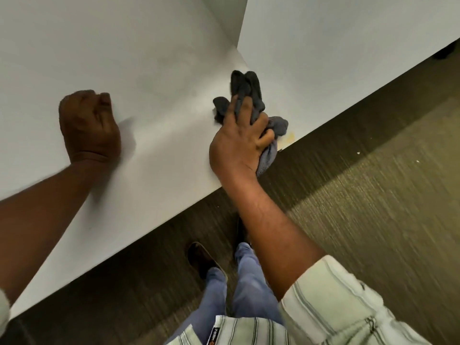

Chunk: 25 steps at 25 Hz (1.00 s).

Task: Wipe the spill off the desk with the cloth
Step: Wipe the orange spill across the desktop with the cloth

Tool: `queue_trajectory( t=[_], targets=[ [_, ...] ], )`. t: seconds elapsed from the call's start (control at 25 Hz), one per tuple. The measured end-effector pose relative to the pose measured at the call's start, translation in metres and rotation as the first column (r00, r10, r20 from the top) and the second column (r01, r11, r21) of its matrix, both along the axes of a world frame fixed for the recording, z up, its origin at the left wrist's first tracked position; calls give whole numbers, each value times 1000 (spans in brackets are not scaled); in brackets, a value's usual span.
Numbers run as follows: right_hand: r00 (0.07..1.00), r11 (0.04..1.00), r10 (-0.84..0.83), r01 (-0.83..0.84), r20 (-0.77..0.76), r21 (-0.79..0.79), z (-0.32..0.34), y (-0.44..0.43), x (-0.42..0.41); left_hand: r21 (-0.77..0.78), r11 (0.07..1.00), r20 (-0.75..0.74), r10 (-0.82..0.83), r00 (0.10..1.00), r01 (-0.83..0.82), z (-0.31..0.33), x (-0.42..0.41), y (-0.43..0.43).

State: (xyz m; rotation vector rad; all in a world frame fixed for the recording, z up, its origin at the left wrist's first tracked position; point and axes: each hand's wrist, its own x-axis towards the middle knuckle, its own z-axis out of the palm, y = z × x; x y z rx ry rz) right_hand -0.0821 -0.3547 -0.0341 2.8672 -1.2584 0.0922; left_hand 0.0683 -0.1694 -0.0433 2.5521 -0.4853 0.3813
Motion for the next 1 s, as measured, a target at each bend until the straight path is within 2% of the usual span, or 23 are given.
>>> queue_trajectory(
  t=[0.2, 0.32, 0.44, 0.6, 0.72, 0.8, 0.92, 1.0],
  targets=[
    [998, 1000, -19, 18, 62, 15, 6, -70, 33, -27, 1000, -30, 4, 1000, -4, -1, 2, 2],
    [995, 1000, 15, -14, 96, -6, 5, -60, 26, -34, 999, -4, -5, 1000, 5, 0, 0, 1],
    [995, 996, 87, -86, 54, -22, -3, -44, -9, -47, 999, -12, -26, 1000, 25, 2, -2, 0],
    [998, 999, -25, 27, 60, -28, 1, -74, -10, -51, 999, -4, -10, 1000, 10, 6, -4, -1],
    [998, 999, -23, 25, 57, -22, 7, -94, 1, -34, 999, 10, -17, 1000, 18, 9, -7, -4],
    [993, 995, 104, -104, 54, 4, 10, -96, 0, -32, 999, 4, -21, 1000, 21, 10, -6, -4],
    [901, 901, 432, -433, 33, 19, 9, -92, -10, -44, 999, -9, -12, 1000, 11, 10, -7, -3],
    [855, 855, 517, -518, 36, 17, 7, -95, -16, -49, 999, -15, -3, 1000, 2, 8, -9, -2]
  ],
)
